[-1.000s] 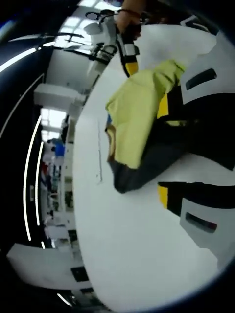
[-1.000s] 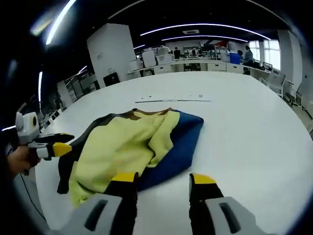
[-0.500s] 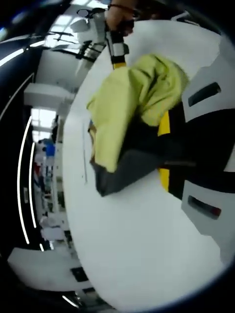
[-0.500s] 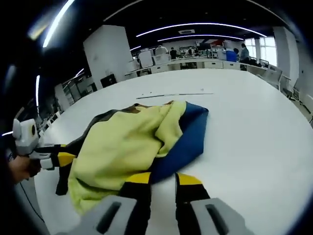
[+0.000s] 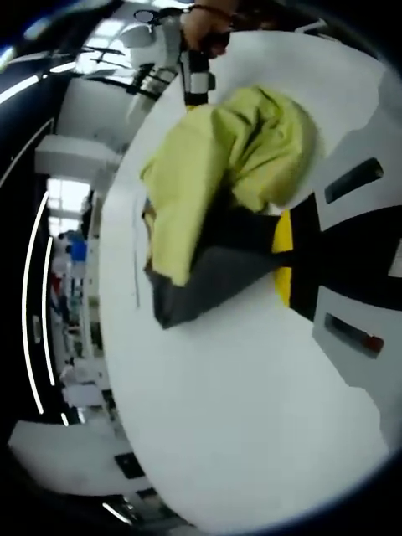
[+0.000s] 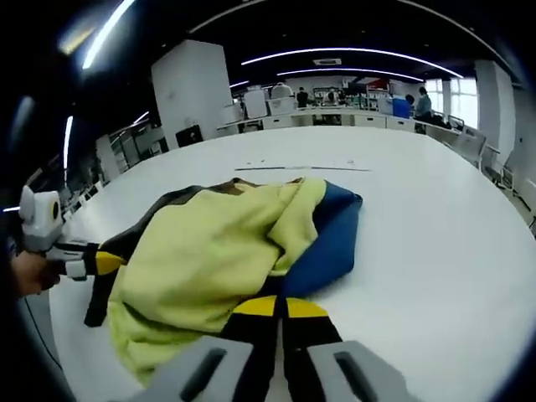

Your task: Fold the garment on the visible template until the final outline fits inside the template.

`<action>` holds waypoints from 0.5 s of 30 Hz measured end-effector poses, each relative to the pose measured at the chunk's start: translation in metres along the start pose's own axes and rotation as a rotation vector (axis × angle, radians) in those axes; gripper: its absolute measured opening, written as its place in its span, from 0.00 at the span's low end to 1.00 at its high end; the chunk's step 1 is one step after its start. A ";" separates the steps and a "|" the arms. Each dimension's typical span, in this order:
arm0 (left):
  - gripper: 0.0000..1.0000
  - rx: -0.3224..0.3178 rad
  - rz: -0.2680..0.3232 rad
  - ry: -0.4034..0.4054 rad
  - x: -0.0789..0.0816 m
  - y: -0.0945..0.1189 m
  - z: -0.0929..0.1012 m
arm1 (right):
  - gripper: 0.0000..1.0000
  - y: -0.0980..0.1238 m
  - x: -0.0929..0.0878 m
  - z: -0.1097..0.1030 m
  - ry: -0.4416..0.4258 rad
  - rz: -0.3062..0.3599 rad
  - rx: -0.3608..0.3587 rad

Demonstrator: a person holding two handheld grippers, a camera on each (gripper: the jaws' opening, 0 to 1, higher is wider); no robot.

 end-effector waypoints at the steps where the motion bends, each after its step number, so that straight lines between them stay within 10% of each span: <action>1: 0.00 0.007 0.004 -0.001 0.001 0.001 -0.002 | 0.00 0.001 0.001 0.001 0.001 0.004 -0.002; 15: 0.00 0.115 0.053 -0.003 0.020 0.011 -0.037 | 0.00 0.022 0.028 0.029 0.018 0.049 -0.033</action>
Point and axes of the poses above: the point that each gripper's makers call its tool centre point, and the gripper's own axes: y roughly backward along the fingers, z roughly to its right, x roughly out of its top, the point moved 8 cm from there along y, roughly backward along the fingers, and after that the axes turned 8 degrees about z, right-handed, at the moved point
